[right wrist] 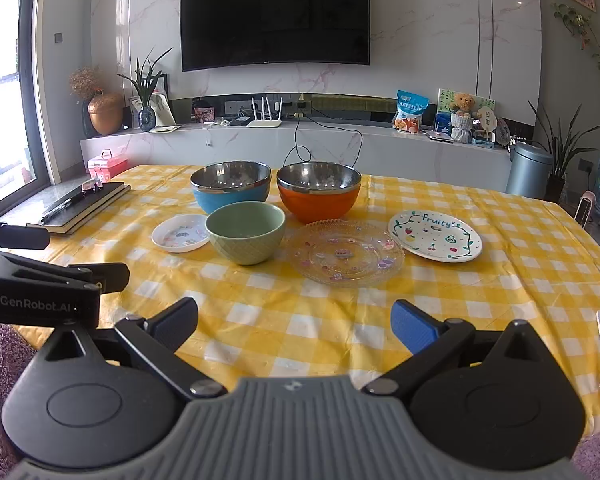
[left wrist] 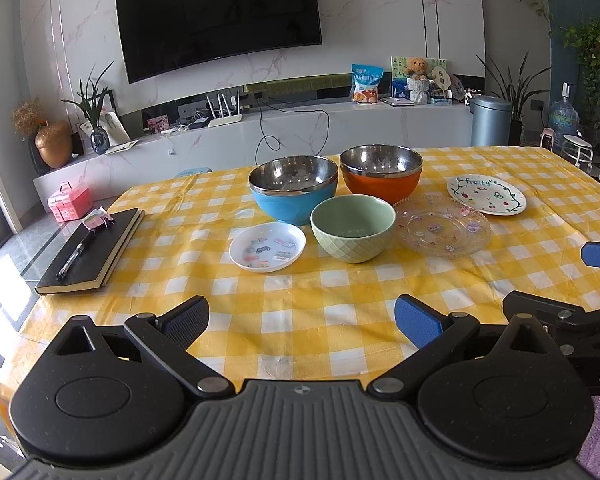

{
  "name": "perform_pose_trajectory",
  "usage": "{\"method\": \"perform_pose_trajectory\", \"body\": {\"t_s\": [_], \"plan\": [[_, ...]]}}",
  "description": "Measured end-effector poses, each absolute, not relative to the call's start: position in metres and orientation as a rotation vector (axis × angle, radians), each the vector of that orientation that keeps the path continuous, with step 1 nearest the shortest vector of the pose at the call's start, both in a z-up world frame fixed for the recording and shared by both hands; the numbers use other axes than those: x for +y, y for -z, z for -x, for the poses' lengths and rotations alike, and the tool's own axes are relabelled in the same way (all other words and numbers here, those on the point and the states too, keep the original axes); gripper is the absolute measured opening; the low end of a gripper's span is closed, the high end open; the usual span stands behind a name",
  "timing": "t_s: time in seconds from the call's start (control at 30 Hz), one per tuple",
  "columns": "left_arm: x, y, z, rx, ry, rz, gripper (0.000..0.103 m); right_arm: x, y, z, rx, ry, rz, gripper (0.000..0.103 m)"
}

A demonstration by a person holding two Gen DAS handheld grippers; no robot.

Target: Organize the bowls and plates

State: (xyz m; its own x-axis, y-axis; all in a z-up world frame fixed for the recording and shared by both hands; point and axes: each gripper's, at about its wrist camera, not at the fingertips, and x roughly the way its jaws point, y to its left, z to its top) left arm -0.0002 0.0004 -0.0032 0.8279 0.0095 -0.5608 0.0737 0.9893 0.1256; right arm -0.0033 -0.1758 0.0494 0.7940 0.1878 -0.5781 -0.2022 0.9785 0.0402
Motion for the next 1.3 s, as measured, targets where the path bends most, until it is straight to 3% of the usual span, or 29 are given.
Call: {"method": "perform_pose_trajectory", "body": {"t_s": [1.3], "plan": [[-0.0028,0.0056,0.0022,0.603,0.037,-0.14,0.103,-0.1756,-0.0495,0.0054,0.598,-0.182,0.016,0.1]]}}
